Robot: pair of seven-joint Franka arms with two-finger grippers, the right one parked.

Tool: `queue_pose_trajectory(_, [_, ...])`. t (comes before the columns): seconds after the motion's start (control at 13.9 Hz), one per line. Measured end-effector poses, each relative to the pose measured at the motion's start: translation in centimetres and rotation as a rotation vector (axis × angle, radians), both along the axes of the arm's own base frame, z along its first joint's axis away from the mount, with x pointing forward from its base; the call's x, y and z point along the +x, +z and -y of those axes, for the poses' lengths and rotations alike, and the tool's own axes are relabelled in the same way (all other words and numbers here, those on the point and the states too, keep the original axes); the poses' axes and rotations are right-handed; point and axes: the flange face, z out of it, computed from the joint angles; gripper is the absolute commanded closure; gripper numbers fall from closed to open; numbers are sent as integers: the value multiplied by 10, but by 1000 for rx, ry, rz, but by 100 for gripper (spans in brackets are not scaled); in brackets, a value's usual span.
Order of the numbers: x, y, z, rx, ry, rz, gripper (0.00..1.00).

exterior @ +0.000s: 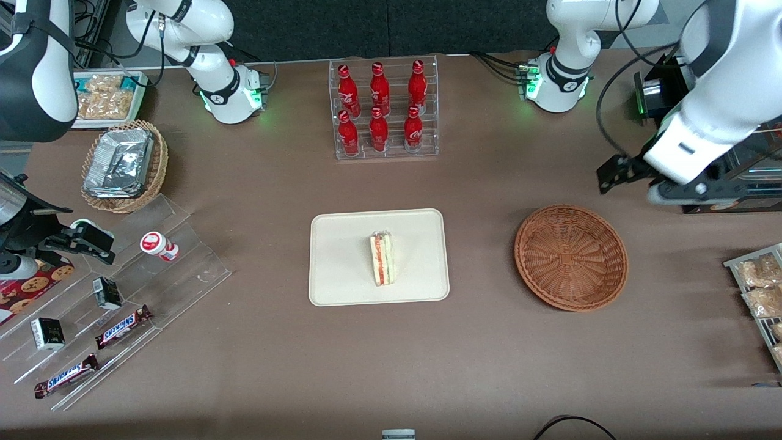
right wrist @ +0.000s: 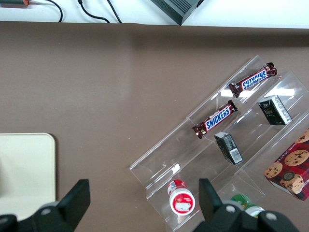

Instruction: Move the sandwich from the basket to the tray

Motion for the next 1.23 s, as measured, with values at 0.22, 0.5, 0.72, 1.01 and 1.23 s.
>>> queue_pose_trajectory(0.22, [-5,42,-1,-3,-2,21,0])
queue_pose_trajectory(0.5, [-2,46,-3,7,1,26,0])
queue_pose_trajectory(0.72, [6,37,-23,11,36,11,0])
queue_pose_trajectory(1.01, [10,31,-29,12,46,0,0])
queue_pose_trajectory(1.23, [11,33,-29,12,45,5,0])
